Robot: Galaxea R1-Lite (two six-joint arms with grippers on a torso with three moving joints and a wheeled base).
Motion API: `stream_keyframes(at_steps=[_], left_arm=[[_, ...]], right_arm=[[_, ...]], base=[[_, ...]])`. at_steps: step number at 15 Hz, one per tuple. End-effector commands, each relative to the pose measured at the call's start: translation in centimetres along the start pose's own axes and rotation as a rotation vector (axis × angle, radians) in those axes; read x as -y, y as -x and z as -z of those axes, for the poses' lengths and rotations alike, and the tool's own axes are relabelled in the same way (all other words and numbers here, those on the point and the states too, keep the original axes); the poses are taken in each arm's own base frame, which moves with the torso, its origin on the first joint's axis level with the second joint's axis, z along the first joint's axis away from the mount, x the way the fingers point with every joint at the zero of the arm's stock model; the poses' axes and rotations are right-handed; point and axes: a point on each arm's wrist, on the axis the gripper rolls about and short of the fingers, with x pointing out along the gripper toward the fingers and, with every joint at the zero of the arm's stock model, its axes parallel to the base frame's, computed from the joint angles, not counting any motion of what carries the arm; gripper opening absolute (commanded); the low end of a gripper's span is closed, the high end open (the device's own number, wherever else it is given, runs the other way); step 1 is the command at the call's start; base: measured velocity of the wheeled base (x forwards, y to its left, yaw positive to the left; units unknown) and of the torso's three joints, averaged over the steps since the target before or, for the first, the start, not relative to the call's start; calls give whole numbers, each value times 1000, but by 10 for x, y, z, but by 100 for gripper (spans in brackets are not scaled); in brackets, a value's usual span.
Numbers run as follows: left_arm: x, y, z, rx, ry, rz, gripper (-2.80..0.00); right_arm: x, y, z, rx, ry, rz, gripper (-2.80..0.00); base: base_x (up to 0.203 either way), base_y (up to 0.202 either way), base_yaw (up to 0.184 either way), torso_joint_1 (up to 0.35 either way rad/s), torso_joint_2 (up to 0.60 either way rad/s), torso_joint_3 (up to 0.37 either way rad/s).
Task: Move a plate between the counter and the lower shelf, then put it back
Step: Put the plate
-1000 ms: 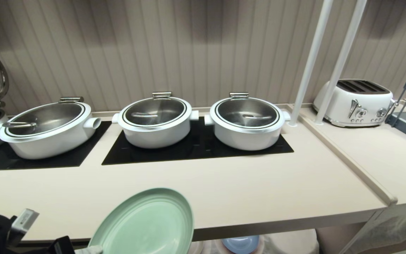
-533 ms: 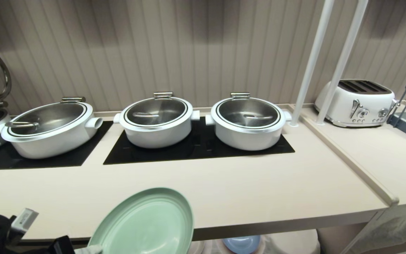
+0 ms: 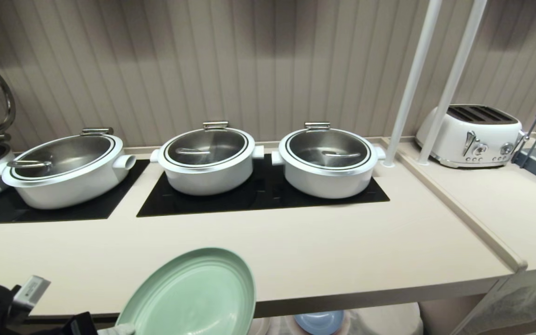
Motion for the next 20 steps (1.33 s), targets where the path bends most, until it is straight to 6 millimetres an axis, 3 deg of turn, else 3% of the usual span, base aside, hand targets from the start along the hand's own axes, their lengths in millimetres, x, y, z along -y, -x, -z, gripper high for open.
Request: stream_keyframes(at_steps=[1,9,20], left_arm=[[-1,0,0,0,6,1,-280],[0,1,0,4,6,7,-280],[5,-2,-8,34,16,-15,-280]], right_arm=[[0,0,0,0,0,0,-280],[0,0,0,0,0,0,-280],[0,0,0,0,0,0,-280]], base=[[0,0,0,0,0,0],[-139,0,-1,-2,0,2],[0,0,0,0,0,0]])
